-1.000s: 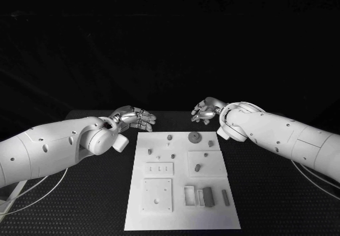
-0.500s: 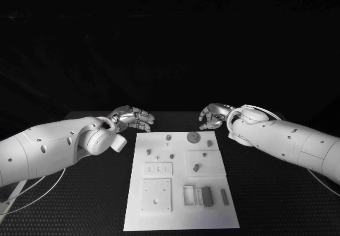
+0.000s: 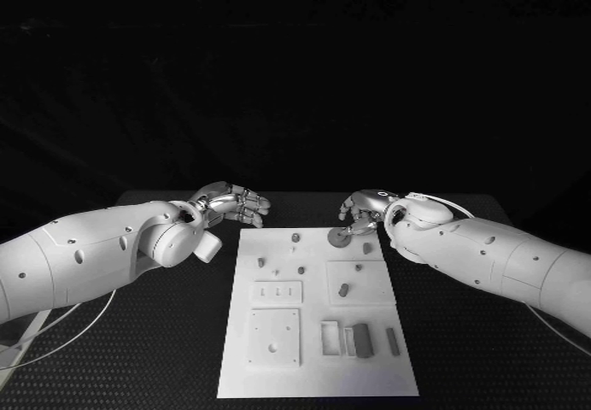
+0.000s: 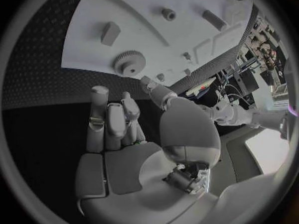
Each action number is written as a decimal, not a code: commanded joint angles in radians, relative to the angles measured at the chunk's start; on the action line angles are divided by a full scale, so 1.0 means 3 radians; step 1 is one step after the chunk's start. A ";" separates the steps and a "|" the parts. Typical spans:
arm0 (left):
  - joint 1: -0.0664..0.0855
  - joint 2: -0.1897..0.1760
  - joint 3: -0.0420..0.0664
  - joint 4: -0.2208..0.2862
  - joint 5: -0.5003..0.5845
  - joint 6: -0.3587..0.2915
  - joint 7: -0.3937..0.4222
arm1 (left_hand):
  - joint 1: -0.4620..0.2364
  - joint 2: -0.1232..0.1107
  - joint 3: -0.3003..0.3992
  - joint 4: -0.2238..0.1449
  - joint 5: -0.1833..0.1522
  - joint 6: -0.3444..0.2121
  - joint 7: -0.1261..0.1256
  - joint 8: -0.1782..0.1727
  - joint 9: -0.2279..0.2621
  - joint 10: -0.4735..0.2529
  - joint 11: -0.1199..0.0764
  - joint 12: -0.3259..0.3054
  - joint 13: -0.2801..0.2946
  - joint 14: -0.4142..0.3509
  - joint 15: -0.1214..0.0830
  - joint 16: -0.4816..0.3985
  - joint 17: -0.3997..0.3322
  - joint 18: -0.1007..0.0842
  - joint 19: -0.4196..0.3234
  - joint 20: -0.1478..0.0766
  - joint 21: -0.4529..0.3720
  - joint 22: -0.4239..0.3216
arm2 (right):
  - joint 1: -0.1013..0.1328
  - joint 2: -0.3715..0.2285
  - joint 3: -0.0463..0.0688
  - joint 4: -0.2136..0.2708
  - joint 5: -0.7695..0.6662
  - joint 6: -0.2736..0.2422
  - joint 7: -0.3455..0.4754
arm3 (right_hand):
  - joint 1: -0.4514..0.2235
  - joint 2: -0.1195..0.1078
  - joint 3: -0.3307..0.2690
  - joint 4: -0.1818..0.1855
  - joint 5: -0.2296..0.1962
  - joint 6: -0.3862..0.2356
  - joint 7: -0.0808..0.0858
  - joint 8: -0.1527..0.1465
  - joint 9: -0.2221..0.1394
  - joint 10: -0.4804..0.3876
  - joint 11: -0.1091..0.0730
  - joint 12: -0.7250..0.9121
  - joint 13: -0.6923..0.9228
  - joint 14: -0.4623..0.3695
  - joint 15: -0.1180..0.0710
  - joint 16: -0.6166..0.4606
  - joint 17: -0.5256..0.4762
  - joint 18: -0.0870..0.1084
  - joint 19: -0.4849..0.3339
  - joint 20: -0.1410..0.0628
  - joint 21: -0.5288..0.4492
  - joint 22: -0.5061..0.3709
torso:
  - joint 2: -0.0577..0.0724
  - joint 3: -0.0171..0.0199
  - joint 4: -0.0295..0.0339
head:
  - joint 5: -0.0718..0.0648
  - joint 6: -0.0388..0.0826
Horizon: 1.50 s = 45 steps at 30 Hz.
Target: Assemble the parts on the task board
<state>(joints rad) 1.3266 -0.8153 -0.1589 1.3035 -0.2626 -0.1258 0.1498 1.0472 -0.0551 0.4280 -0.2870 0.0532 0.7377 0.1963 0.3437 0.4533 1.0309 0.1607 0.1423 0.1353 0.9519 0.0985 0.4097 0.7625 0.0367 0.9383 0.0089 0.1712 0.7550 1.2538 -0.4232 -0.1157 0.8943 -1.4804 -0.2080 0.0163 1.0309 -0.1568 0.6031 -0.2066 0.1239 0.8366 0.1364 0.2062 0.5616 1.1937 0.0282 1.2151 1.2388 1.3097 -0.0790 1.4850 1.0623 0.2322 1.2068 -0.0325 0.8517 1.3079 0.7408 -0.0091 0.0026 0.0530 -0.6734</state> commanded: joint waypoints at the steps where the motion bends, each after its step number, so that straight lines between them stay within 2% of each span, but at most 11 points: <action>1: 0.0001 0.0016 0.0001 -0.0003 -0.0023 0.0067 0.0039 | 0.0018 -0.0012 -0.0013 0.0001 -0.0013 -0.0018 0.0068 0.0008 -0.0004 -0.0002 0.0024 -0.0014 0.0000 0.0003 0.0010 -0.0020 0.0003 0.0008 -0.0010 -0.0020 -0.0012 -0.0004 | -0.0026 0.0032 -0.0002 -0.0050 0.0043 0.0002 0.0080 | 0.0016 0.0014 0.0009 0.0018 0.0006 0.0011 0.0011 0.0004 0.0001 0.0023 -0.0004 0.0014 0.0004 0.0024 -0.0004 0.0021 -0.0003 0.0099 0.0004 -0.0020 0.0012 0.0075 | 0.0002 0.0000 0.0011 | 0.0012 0.0000; 3: 0.0001 0.0023 0.0001 -0.0005 -0.0023 0.0070 0.0036 | 0.0018 -0.0013 -0.0013 0.0001 -0.0013 -0.0018 0.0068 0.0008 -0.0004 -0.0002 0.0024 -0.0014 0.0000 0.0003 0.0010 -0.0020 0.0004 0.0008 -0.0010 -0.0020 -0.0012 -0.0004 | -0.0036 0.0045 -0.0002 -0.0075 0.0043 0.0030 0.0084 | 0.0016 0.0019 0.0008 0.0016 0.0006 0.0006 0.0013 0.0001 0.0000 0.0022 -0.0003 0.0014 0.0003 0.0025 -0.0004 0.0021 -0.0002 0.0099 0.0003 -0.0021 0.0013 0.0074 | 0.0001 0.0003 0.0014 | 0.0013 -0.0002; 5: 0.0001 0.0026 0.0001 -0.0005 -0.0023 0.0075 0.0035 | 0.0018 -0.0012 -0.0013 0.0001 -0.0013 -0.0019 0.0068 0.0008 -0.0005 -0.0002 0.0024 -0.0014 0.0000 0.0003 0.0010 -0.0021 0.0005 0.0007 -0.0010 -0.0020 -0.0013 -0.0004 | -0.0054 0.0057 -0.0005 -0.0094 0.0041 0.0025 0.0083 | 0.0012 0.0021 0.0005 0.0015 0.0005 0.0001 0.0014 -0.0001 -0.0001 0.0024 -0.0002 0.0018 0.0005 0.0025 -0.0002 0.0022 -0.0004 0.0099 0.0002 -0.0021 0.0014 0.0074 | 0.0002 0.0001 0.0026 | 0.0005 -0.0007; 9: 0.0001 0.0019 0.0001 0.0001 -0.0024 0.0075 0.0033 | 0.0018 -0.0013 -0.0013 0.0002 -0.0013 -0.0019 0.0068 0.0008 -0.0005 -0.0003 0.0024 -0.0015 0.0000 0.0004 0.0010 -0.0022 0.0006 0.0007 -0.0009 -0.0020 -0.0013 -0.0004 | -0.0082 0.0073 -0.0021 -0.0137 0.0041 0.0022 0.0086 | 0.0010 0.0028 0.0002 0.0004 0.0005 -0.0031 0.0018 -0.0019 -0.0011 0.0004 0.0002 0.0004 -0.0013 0.0015 0.0002 0.0018 -0.0026 0.0099 -0.0007 -0.0022 0.0016 0.0073 | 0.0007 -0.0002 0.0023 | 0.0000 -0.0019; 13: 0.0001 0.0017 0.0001 0.0002 -0.0024 0.0075 0.0031 | 0.0018 -0.0013 -0.0013 0.0002 -0.0013 -0.0020 0.0068 0.0008 -0.0005 -0.0003 0.0024 -0.0015 0.0000 0.0004 0.0010 -0.0023 0.0007 0.0007 -0.0009 -0.0020 -0.0014 -0.0004 | -0.0098 0.0090 -0.0028 -0.0170 0.0036 0.0006 0.0086 | 0.0009 0.0029 0.0000 0.0001 0.0005 -0.0039 0.0020 -0.0023 -0.0014 -0.0009 0.0004 -0.0007 -0.0024 0.0012 0.0003 0.0017 -0.0031 0.0099 -0.0011 -0.0022 0.0017 0.0073 | 0.0006 0.0001 0.0014 | 0.0003 -0.0028; 24: 0.0001 0.0020 0.0001 0.0014 -0.0024 0.0074 0.0031 | 0.0019 -0.0015 -0.0014 0.0002 -0.0013 -0.0021 0.0069 0.0008 -0.0006 -0.0004 0.0025 -0.0018 0.0000 0.0005 0.0010 -0.0025 0.0010 0.0007 -0.0009 -0.0020 -0.0015 -0.0004 | -0.0119 0.0165 -0.0029 -0.0294 -0.0004 -0.0076 0.0033 | 0.0003 0.0042 0.0000 -0.0006 0.0006 -0.0068 0.0031 -0.0039 -0.0027 -0.0046 0.0014 -0.0035 -0.0054 0.0004 0.0013 0.0016 -0.0042 0.0099 -0.0024 -0.0018 0.0018 0.0072 | 0.0007 0.0003 0.0025 | 0.0012 -0.0036; 29: 0.0001 0.0016 0.0001 0.0021 -0.0024 0.0071 0.0031 | 0.0020 -0.0016 -0.0014 0.0001 -0.0013 -0.0022 0.0069 0.0008 -0.0006 -0.0004 0.0026 -0.0019 0.0000 0.0005 0.0010 -0.0027 0.0011 0.0006 -0.0009 -0.0020 -0.0015 -0.0003 | -0.0123 0.0181 -0.0029 -0.0299 -0.0004 -0.0061 0.0032 | 0.0002 0.0044 0.0000 -0.0006 0.0006 -0.0069 0.0032 -0.0039 -0.0028 -0.0042 0.0015 -0.0031 -0.0052 0.0007 0.0014 0.0017 -0.0038 0.0099 -0.0023 -0.0018 0.0020 0.0072 | 0.0006 0.0004 0.0016 | 0.0017 -0.0038; 37: 0.0002 0.0015 0.0002 0.0046 -0.0025 0.0072 0.0030 | 0.0020 -0.0016 -0.0015 0.0002 -0.0013 -0.0023 0.0070 0.0009 -0.0007 -0.0004 0.0026 -0.0020 0.0000 0.0006 0.0010 -0.0029 0.0014 0.0006 -0.0008 -0.0020 -0.0016 -0.0003 | -0.0154 0.0203 -0.0030 -0.0358 -0.0002 0.0005 0.0036 | -0.0014 0.0039 -0.0006 -0.0001 0.0005 -0.0097 0.0039 -0.0055 -0.0040 -0.0066 0.0022 -0.0054 -0.0079 -0.0001 0.0021 0.0016 -0.0059 0.0099 -0.0025 -0.0017 0.0024 0.0072 | 0.0010 0.0002 0.0019 | 0.0024 -0.0053; 45: 0.0002 0.0021 0.0002 0.0045 -0.0025 0.0075 0.0033 | 0.0020 -0.0015 -0.0015 0.0003 -0.0013 -0.0023 0.0070 0.0009 -0.0007 -0.0004 0.0026 -0.0021 0.0000 0.0007 0.0010 -0.0031 0.0016 0.0006 -0.0008 -0.0020 -0.0017 -0.0003 | -0.0179 0.0215 -0.0030 -0.0384 -0.0003 0.0036 0.0032 | -0.0028 0.0047 -0.0005 0.0010 0.0006 -0.0098 0.0048 -0.0056 -0.0046 -0.0083 0.0031 -0.0067 -0.0095 -0.0008 0.0029 0.0015 -0.0068 0.0099 -0.0031 -0.0014 0.0025 0.0071 | 0.0007 0.0005 0.0011 | 0.0034 -0.0072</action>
<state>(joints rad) 1.3265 -0.8110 -0.1591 1.3146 -0.2665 -0.1178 0.1489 1.0472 -0.0551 0.4280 -0.2870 0.0532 0.7377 0.1962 0.3437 0.4526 1.0309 0.1607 0.1423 0.1353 0.9519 0.0985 0.4057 0.7656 0.0355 0.9382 0.0090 0.1712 0.7549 1.2055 -0.3597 -0.1225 0.7820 -1.4722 -0.2200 0.0285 1.0293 -0.1471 0.6031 -0.2067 0.1239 0.8109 0.1472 0.1949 0.5491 1.1774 0.0374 1.1985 1.2115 1.3087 -0.0782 1.4849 1.0423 0.2314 1.2053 -0.0354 0.8540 1.3075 0.7434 -0.0079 0.0068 0.0630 -0.6933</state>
